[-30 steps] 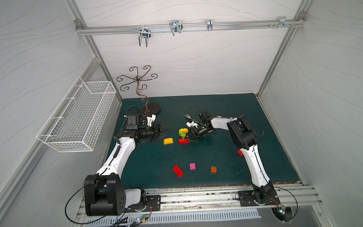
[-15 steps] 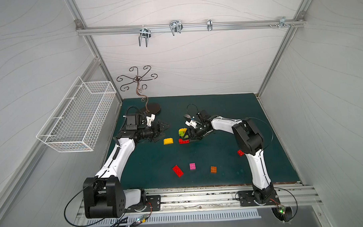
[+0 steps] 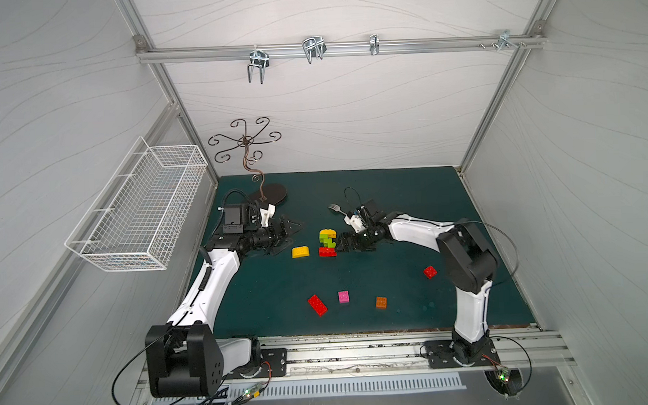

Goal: Assemble the letter s with lego
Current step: Adjust the lego brick at the center of the board, then pick up the lego brick from the center of the board.

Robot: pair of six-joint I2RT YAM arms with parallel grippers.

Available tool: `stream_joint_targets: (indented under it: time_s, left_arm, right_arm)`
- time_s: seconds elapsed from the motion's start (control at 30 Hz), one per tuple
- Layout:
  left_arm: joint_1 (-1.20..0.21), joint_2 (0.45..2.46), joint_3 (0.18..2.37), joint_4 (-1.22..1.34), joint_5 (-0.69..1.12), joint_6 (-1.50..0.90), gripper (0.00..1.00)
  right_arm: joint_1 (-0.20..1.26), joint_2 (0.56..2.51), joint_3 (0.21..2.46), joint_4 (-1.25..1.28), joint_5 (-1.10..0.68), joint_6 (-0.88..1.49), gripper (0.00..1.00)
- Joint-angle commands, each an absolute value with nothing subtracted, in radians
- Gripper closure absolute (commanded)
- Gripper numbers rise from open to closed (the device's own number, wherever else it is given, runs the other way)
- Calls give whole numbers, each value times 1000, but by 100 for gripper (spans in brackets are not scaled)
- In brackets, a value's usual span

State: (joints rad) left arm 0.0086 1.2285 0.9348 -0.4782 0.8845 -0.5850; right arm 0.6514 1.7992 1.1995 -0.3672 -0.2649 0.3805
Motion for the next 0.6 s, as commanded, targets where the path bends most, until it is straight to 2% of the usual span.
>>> stream_joint_targets:
  time_s: [0.0, 0.07, 0.13, 0.2, 0.43, 0.57]
  left_arm:
    - [13, 1200, 977, -532, 837, -529, 10]
    - [1, 1191, 976, -578, 788, -507, 11]
    - [-50, 1185, 984, -659, 692, -474, 12]
    - [-156, 1184, 1003, -753, 557, -441, 13]
    - [-582, 1283, 1055, -1037, 86, -373, 11]
    - [-755, 1385, 1101, -1098, -55, -346, 8]
  right_arm:
    - [650, 1545, 1139, -446, 16, 383, 1]
    - [583, 1469, 1111, -493, -1, 464, 1]
    - [447, 1457, 1130, -592, -156, 558, 1]
    - [364, 1446, 1137, -630, -260, 539, 1]
    - [353, 1229, 1122, -652, -148, 399, 1]
    - [352, 1140, 1098, -640, -113, 359, 1]
